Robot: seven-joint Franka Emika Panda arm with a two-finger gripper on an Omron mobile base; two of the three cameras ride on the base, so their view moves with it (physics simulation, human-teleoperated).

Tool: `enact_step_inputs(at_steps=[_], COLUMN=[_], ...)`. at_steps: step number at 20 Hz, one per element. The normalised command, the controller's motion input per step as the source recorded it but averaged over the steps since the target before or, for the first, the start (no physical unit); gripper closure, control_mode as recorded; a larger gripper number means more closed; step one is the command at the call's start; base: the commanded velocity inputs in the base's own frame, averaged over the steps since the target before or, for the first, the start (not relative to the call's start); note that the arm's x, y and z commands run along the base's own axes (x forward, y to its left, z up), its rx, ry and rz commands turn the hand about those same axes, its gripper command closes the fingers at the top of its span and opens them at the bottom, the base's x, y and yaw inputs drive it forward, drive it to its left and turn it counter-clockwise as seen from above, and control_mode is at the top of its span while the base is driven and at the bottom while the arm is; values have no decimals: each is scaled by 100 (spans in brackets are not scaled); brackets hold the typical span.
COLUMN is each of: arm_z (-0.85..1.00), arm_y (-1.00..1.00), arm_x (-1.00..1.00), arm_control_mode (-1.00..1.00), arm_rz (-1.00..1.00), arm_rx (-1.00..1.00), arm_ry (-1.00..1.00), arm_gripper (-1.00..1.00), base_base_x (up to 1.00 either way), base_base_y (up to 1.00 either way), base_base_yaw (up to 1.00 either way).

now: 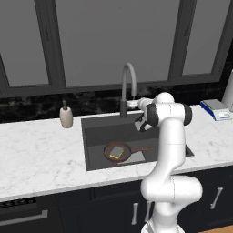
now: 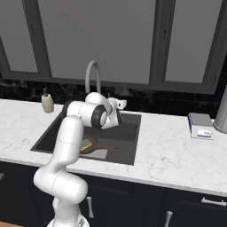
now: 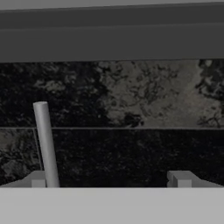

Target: Pick the pan and sponge and place them into the sink. Then turn on the water.

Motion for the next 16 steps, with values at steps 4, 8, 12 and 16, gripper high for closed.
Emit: enact_step_inputs(at_steps=[4, 8, 12, 16], arm_z=[-2, -7, 0, 0], arm_y=[-21, -4, 5, 46], arm_x=[3, 0, 0, 1], arm_control_mode=[-100, -100, -100, -100], arm_rz=[-1, 0, 0, 0], arm_rx=[0, 0, 0, 0], arm_ry=[1, 0, 0, 0], arm_gripper=[-100, -100, -100, -100], base_base_x=[0, 0, 0, 0], base_base_y=[0, 0, 0, 0], base_base_yaw=[0, 0, 0, 0])
